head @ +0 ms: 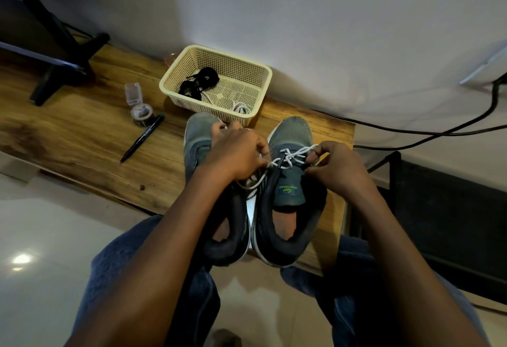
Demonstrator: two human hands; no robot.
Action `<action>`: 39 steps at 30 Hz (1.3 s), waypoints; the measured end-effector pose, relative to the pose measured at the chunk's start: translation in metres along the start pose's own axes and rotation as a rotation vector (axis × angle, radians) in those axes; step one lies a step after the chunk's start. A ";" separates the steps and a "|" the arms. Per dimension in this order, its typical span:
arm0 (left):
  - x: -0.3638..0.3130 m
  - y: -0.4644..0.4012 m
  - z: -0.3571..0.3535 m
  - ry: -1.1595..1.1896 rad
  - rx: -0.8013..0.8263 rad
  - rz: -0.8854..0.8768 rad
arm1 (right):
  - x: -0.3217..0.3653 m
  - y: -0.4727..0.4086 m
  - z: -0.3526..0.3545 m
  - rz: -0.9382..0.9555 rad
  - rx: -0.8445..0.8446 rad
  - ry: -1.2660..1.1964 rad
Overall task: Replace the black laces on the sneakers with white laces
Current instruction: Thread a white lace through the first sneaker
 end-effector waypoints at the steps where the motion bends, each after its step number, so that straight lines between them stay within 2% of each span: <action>1: 0.004 0.000 0.004 -0.050 -0.030 0.024 | -0.001 0.000 0.000 -0.009 -0.001 0.000; 4: 0.019 0.002 0.015 -0.195 -0.116 0.107 | -0.002 0.000 0.001 -0.022 -0.001 0.023; 7: 0.019 0.004 0.012 -0.101 -0.003 0.120 | -0.002 0.000 0.000 -0.024 -0.005 0.034; 10: 0.003 0.002 -0.001 -0.020 0.094 0.033 | -0.002 -0.001 0.000 -0.032 -0.006 0.041; 13: 0.001 0.000 -0.003 -0.060 0.065 0.019 | -0.002 -0.002 0.001 -0.039 0.002 0.025; 17: 0.015 0.000 0.003 -0.190 0.110 0.143 | -0.002 -0.001 0.002 -0.043 0.015 0.018; 20: 0.013 0.002 0.004 -0.165 0.105 0.172 | -0.003 -0.002 0.002 -0.047 0.015 0.016; 25: 0.002 -0.002 -0.002 -0.125 -0.015 0.136 | -0.001 0.000 0.002 -0.045 0.002 0.016; 28: -0.003 -0.005 -0.013 -0.147 0.057 0.124 | 0.002 0.003 0.003 -0.037 -0.009 0.013; 32: -0.006 -0.007 -0.015 0.017 0.141 0.209 | 0.002 0.006 0.005 -0.037 0.006 0.017; 35: -0.003 -0.008 -0.013 0.222 0.144 0.304 | 0.004 0.006 0.005 -0.038 0.025 0.017; 39: -0.002 -0.009 -0.016 0.420 0.191 0.277 | 0.005 0.006 0.005 -0.036 0.039 0.013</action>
Point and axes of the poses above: each hand's wrist, its own y-axis away from the middle knuckle, its own z-axis out of the back of the hand, x = y × z, the point moved 3 cm from there along -y, towards the middle knuckle, and after that the axes turned 13 degrees about y, right-handed, at the moved point
